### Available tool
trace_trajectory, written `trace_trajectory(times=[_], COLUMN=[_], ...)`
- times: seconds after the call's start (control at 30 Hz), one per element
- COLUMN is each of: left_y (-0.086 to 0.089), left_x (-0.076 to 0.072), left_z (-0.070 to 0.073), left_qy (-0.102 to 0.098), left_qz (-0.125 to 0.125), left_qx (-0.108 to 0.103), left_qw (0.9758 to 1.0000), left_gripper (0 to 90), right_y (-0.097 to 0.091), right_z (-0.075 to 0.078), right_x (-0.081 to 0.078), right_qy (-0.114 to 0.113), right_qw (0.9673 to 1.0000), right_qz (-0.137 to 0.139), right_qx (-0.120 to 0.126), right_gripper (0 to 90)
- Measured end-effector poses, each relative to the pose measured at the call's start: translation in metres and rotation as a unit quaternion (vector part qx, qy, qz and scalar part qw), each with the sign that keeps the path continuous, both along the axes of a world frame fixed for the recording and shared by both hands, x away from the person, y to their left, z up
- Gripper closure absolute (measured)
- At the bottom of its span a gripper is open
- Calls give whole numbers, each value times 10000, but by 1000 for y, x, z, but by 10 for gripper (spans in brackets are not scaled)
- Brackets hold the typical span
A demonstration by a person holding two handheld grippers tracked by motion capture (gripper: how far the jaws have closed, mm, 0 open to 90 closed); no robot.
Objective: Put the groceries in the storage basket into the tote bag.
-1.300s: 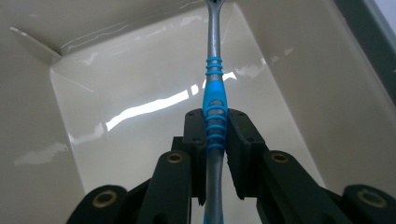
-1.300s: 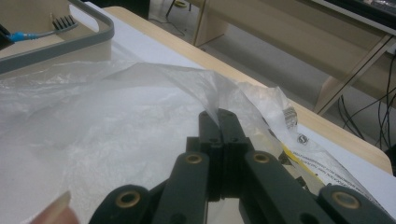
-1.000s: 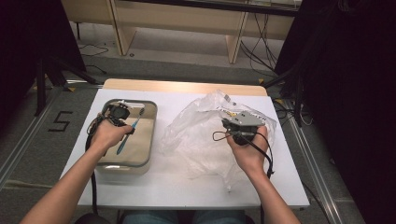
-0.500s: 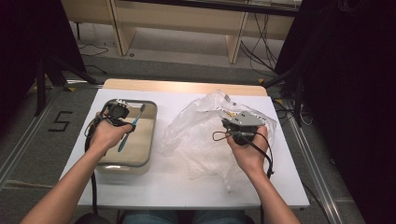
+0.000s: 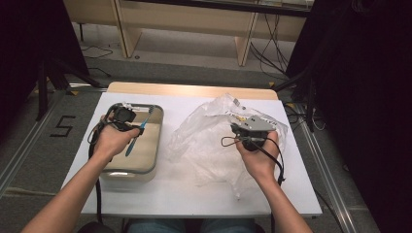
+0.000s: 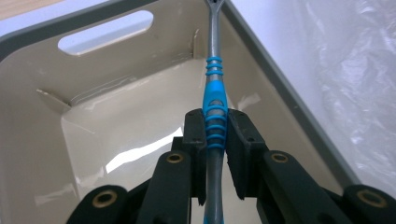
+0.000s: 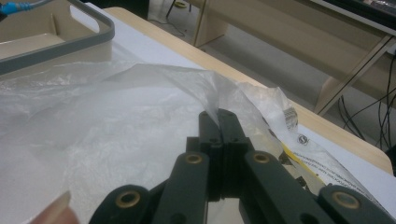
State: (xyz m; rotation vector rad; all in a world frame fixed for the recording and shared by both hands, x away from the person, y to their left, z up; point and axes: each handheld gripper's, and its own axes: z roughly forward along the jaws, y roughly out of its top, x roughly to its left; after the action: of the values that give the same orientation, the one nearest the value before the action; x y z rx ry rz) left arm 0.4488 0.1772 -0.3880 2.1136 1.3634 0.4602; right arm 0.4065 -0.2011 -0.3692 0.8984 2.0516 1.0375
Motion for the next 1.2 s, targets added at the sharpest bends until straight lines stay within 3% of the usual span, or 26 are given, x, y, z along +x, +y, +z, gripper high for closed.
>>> trace_trajectory(times=[0.33, 1.2], left_y=[-11, -30], left_x=[-7, -24], left_z=[10, 26], left_qy=[-144, -279], left_qz=[-158, -425], left_qx=[-33, -163], left_qw=[9998, 9986], left_gripper=[782, 782], right_y=[0, 0], right_z=[0, 0], right_x=[0, 0], right_qy=[0, -4], right_qw=[10000, 10000], right_qz=[0, 14], right_qx=[25, 7], right_gripper=[900, 900])
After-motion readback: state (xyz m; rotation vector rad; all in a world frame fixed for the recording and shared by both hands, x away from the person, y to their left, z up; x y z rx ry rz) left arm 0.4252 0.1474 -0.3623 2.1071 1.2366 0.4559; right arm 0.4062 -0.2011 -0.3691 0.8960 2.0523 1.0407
